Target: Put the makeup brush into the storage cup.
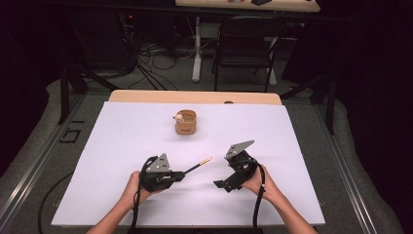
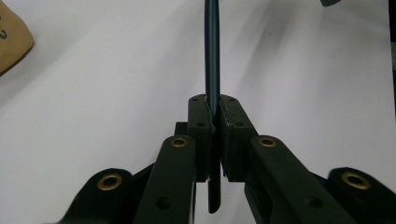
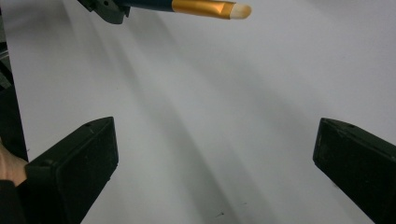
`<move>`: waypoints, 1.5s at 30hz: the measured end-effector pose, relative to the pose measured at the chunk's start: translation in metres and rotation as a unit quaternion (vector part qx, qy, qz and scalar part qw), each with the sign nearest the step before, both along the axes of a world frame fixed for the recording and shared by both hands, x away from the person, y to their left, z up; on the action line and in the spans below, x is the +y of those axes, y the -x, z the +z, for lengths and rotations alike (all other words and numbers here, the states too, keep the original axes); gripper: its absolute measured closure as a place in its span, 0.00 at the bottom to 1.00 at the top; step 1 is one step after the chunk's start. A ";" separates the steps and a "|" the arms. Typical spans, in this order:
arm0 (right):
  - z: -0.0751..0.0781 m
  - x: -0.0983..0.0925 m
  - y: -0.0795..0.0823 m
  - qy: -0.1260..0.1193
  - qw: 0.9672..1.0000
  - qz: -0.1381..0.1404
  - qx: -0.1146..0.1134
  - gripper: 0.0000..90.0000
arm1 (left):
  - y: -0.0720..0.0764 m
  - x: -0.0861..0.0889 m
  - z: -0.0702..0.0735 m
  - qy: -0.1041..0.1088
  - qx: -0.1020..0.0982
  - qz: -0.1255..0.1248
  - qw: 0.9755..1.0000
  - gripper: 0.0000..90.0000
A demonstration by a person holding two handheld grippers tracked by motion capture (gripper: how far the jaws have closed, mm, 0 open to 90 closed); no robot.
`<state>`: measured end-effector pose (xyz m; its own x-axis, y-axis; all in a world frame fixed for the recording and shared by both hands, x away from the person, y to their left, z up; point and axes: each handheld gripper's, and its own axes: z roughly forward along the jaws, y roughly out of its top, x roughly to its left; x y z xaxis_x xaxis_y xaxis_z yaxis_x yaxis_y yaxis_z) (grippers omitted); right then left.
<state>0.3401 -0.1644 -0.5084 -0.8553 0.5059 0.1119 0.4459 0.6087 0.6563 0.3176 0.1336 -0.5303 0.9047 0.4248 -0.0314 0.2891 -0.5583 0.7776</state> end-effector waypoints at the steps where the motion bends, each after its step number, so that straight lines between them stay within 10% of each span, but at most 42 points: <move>1: 0.000 0.000 0.000 0.000 1.000 0.000 0.000 0.00 | 0.000 0.000 0.000 0.000 0.000 0.000 1.000 0.94; 27: -0.005 0.011 0.001 -0.075 0.997 -0.011 0.015 0.00 | 0.005 -0.007 -0.005 0.035 0.004 0.059 0.998 0.94; 45: -0.002 0.021 -0.007 -0.145 0.987 -0.065 -0.004 0.39 | 0.005 -0.017 -0.008 0.044 0.003 0.072 0.996 0.94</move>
